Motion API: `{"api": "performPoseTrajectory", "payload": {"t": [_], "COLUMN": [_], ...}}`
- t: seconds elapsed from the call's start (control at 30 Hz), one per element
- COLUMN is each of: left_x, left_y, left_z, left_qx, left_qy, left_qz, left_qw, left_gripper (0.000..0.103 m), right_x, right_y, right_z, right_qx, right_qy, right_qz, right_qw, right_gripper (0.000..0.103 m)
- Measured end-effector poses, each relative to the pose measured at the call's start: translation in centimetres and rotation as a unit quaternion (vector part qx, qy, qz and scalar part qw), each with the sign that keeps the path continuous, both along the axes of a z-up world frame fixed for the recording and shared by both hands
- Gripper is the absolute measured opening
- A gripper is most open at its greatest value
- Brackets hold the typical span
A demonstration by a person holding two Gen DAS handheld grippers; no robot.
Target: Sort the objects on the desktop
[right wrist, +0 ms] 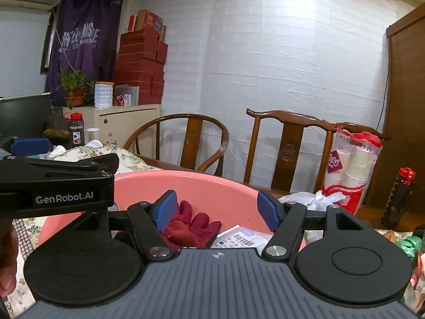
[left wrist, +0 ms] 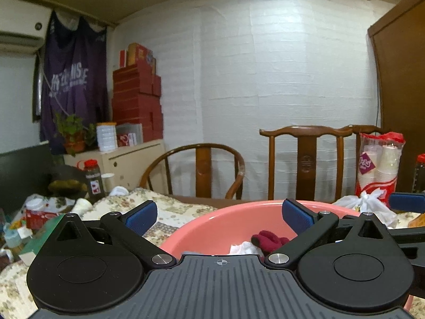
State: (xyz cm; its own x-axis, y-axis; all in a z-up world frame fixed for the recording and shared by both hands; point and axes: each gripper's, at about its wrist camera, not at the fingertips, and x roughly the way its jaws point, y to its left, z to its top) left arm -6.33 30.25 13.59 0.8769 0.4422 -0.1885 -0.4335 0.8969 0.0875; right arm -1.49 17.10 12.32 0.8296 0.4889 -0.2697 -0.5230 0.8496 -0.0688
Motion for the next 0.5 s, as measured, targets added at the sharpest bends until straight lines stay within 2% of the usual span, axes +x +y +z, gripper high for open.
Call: {"api": "performPoseTrajectory", "payload": {"t": [0.17,0.3,0.5], "left_x": [0.49,0.55,-0.16], "left_y": [0.13,-0.14,0.12], "left_z": [0.13,0.04,-0.61], "left_qx": [-0.025,-0.018,-0.031], "left_qy": [0.016,0.02,0.028], "left_qz": [0.009,0.038,0.031], "left_qw": [0.9995,0.9989,0.9986], "left_gripper": [0.103,0.103,0.103], "right_x": [-0.22,-0.29,-0.75], "right_y": [-0.44,-0.58,-1.03], "right_z": [0.04,0.03,-0.32], "right_qx": [0.004,0.004,0.013], "right_qy": [0.001,0.0,0.008], "right_qz": [-0.002,-0.003,-0.005], "right_qw": [1.0,1.0,1.0], "right_gripper": [0.072,0.072,0.073]}}
